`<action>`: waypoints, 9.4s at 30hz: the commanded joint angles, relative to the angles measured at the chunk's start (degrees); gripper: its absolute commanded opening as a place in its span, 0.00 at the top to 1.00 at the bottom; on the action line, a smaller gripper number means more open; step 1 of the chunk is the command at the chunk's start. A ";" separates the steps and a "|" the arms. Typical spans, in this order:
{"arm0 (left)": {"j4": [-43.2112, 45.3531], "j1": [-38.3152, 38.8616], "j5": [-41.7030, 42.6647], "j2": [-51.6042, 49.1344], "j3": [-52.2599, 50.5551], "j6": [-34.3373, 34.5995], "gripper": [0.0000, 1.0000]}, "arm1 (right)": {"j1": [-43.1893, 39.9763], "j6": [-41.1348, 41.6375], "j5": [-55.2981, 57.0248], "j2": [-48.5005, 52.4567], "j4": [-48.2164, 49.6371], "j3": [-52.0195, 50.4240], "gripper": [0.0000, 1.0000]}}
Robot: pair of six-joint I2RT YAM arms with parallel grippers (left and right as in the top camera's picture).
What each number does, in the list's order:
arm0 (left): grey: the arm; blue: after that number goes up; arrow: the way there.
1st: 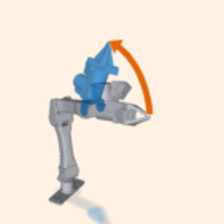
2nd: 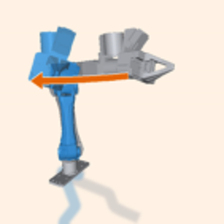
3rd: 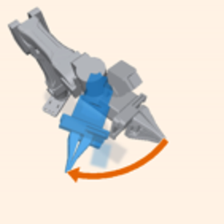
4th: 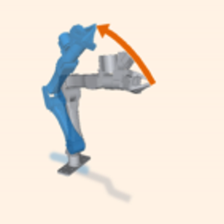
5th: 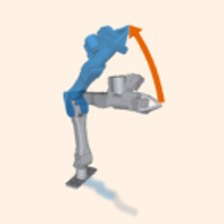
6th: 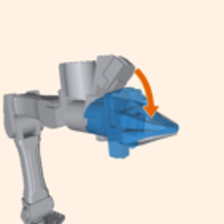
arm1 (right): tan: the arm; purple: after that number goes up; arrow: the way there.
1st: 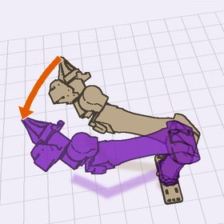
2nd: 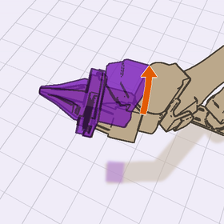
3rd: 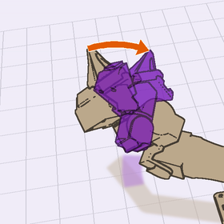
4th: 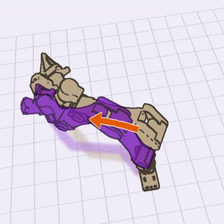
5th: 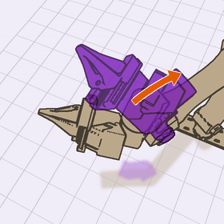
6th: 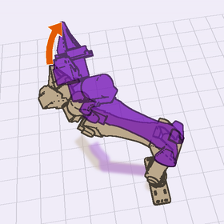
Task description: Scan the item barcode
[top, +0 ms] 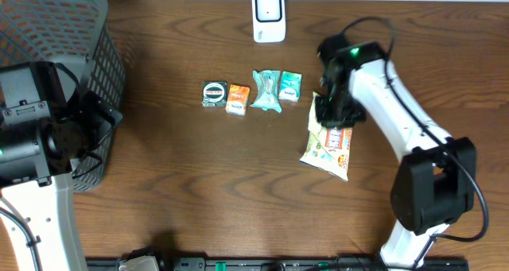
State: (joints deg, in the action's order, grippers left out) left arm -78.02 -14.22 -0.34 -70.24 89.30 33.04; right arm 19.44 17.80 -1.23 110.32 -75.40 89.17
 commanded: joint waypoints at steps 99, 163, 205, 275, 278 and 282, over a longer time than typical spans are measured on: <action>-0.17 -0.35 -0.35 0.26 0.61 0.26 0.02 | -20.61 -15.23 -44.94 0.28 29.29 -18.36 0.99; -0.17 -0.35 -0.35 0.26 0.61 0.26 0.02 | -17.64 -8.31 -23.63 3.04 31.06 -22.38 0.99; -0.17 -0.35 -0.35 0.26 0.61 0.26 0.02 | 4.72 -20.85 53.64 -1.31 45.55 -3.78 0.99; -0.17 -0.35 -0.35 0.26 0.61 0.26 0.02 | -6.93 1.86 30.60 -13.97 29.14 -8.66 0.99; -0.17 -0.35 -0.35 0.26 0.61 0.26 0.02 | -3.67 1.88 41.75 -11.37 28.87 -9.60 0.99; -0.17 -0.35 -0.35 0.26 0.61 0.26 0.02 | -0.90 1.86 45.51 -4.50 28.61 -9.70 0.98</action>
State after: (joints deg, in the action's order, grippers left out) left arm -78.02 -14.22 -0.34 -70.24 89.30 33.06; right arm 16.69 20.32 33.76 101.03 -46.70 79.99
